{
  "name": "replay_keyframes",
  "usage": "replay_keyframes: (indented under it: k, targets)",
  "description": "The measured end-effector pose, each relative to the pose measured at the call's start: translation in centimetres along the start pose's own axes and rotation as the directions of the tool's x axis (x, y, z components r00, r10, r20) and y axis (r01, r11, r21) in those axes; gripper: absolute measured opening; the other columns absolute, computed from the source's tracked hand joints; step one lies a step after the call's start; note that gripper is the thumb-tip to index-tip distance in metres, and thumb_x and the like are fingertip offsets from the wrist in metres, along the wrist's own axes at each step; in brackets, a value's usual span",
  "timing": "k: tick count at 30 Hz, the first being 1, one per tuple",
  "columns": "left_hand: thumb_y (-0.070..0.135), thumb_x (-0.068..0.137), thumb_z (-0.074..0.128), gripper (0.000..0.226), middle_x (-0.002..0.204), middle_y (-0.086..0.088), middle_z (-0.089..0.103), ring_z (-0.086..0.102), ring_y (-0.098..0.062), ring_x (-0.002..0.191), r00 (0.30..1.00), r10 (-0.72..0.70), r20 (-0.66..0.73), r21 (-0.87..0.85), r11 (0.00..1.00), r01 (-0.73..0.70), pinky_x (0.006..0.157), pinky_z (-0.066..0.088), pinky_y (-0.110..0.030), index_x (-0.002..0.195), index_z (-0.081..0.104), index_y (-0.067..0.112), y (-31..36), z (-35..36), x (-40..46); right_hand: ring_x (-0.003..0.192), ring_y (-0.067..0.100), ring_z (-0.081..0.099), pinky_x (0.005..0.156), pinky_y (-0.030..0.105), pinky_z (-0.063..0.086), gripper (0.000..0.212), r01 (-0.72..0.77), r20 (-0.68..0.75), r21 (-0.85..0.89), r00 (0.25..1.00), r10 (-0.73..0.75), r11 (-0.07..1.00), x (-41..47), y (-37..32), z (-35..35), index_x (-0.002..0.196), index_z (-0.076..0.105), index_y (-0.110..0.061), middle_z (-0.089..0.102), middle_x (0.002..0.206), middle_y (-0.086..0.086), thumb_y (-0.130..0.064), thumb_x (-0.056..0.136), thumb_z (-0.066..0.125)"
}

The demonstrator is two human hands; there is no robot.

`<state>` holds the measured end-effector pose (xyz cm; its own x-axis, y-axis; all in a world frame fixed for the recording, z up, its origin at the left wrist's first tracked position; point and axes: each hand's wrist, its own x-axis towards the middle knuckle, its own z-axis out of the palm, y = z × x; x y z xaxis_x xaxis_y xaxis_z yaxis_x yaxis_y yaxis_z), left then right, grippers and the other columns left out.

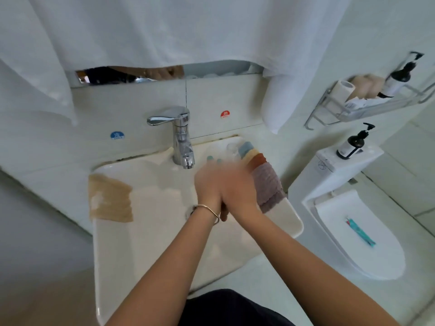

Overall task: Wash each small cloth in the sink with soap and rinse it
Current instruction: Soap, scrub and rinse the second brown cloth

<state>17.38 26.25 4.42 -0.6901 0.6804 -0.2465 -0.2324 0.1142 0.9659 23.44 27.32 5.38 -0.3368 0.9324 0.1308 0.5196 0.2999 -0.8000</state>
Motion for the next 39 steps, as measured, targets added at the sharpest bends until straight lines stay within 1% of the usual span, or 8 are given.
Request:
replay_keyframes:
  k: [10,14,18,23,28,31,36,39]
  targets:
    - [0.017,0.1,0.045,0.04,0.05,0.006,0.043,0.04,-0.013,0.049,1.0,0.007,-0.023,-0.023,1.0,-0.007,0.054,0.037,-0.032,0.061,0.042,0.016,0.1,-1.2,0.1,0.06,0.025,0.052,0.057,0.04,0.041,0.038,0.081,0.08,-0.052,0.994,-0.077,0.995,-1.4,-0.9,0.1,0.066,0.04,-0.022,0.052,0.06,0.001,-0.038,0.101,0.045]
    - [0.023,0.098,0.049,0.035,0.06,-0.005,0.057,0.053,-0.018,0.059,0.998,0.039,0.047,0.023,0.999,-0.04,0.057,0.046,-0.037,0.068,0.057,0.008,-0.5,-0.2,-1.5,0.063,0.021,0.049,0.061,0.037,0.041,0.043,-0.187,0.005,-0.02,0.982,0.187,0.982,1.5,0.0,-0.4,0.063,0.041,-0.02,0.052,0.062,-0.003,-0.041,0.1,0.041]
    - [0.017,0.103,0.041,0.031,0.059,0.008,0.046,0.045,-0.008,0.056,0.998,0.058,0.034,0.069,0.996,-0.06,0.058,0.037,-0.024,0.073,0.05,0.013,-0.2,-1.3,-0.3,0.063,0.03,0.053,0.058,0.042,0.041,0.039,0.027,0.11,-0.075,0.994,-0.019,0.997,-1.4,-0.8,0.5,0.066,0.034,-0.024,0.051,0.061,0.001,-0.038,0.101,0.041]
    - [0.025,0.101,0.044,0.034,0.068,-0.005,0.059,0.058,-0.022,0.067,0.996,0.058,0.071,0.138,0.988,-0.067,0.065,0.049,-0.035,0.072,0.058,0.013,-0.8,-0.1,-1.6,0.065,0.021,0.051,0.061,0.039,0.038,0.037,-0.2,0.043,-0.058,0.978,0.203,0.978,1.5,0.5,0.1,0.064,0.041,-0.021,0.05,0.064,-0.004,-0.033,0.099,0.042]
    - [0.013,0.104,0.035,0.031,0.073,-0.011,0.053,0.05,-0.027,0.072,0.995,0.086,0.044,0.081,0.993,-0.089,0.056,0.042,-0.031,0.091,0.057,-0.005,-1.4,-1.8,-1.3,0.065,0.026,0.053,0.057,0.035,0.035,0.043,0.023,0.169,-0.124,0.986,-0.002,0.992,-0.9,-1.6,1.3,0.062,0.038,-0.021,0.048,0.06,-0.005,-0.038,0.1,0.044]
    - [0.023,0.101,0.046,0.033,0.063,-0.001,0.056,0.055,-0.024,0.066,0.999,-0.017,0.028,-0.013,1.0,0.017,0.058,0.044,-0.03,0.072,0.057,0.012,-0.9,-0.7,-1.6,0.057,0.018,0.044,0.058,0.034,0.032,0.047,-0.183,0.047,-0.007,0.982,0.184,0.983,1.6,-0.5,0.3,0.058,0.038,-0.021,0.044,0.056,-0.005,-0.038,0.101,0.042]
    - [0.014,0.105,0.033,0.039,0.052,-0.005,0.044,0.054,-0.028,0.056,0.998,-0.011,0.055,0.038,0.999,0.009,0.053,0.043,-0.032,0.068,0.044,0.008,-0.3,-0.9,-0.4,0.06,0.024,0.051,0.054,0.034,0.033,0.043,0.104,0.153,-0.142,0.985,-0.082,0.984,-0.9,-1.7,0.1,0.061,0.036,-0.024,0.042,0.055,-0.007,-0.039,0.101,0.044]
    - [0.031,0.103,0.043,0.041,0.056,-0.006,0.053,0.056,-0.025,0.056,0.995,-0.07,0.077,-0.003,0.998,0.07,0.053,0.047,-0.035,0.068,0.055,0.012,-0.4,-0.1,-1.4,0.058,0.018,0.046,0.056,0.032,0.034,0.046,-0.102,0.037,-0.049,0.994,0.103,0.994,1.8,-0.2,-0.3,0.058,0.039,-0.023,0.046,0.056,-0.005,-0.039,0.101,0.042]
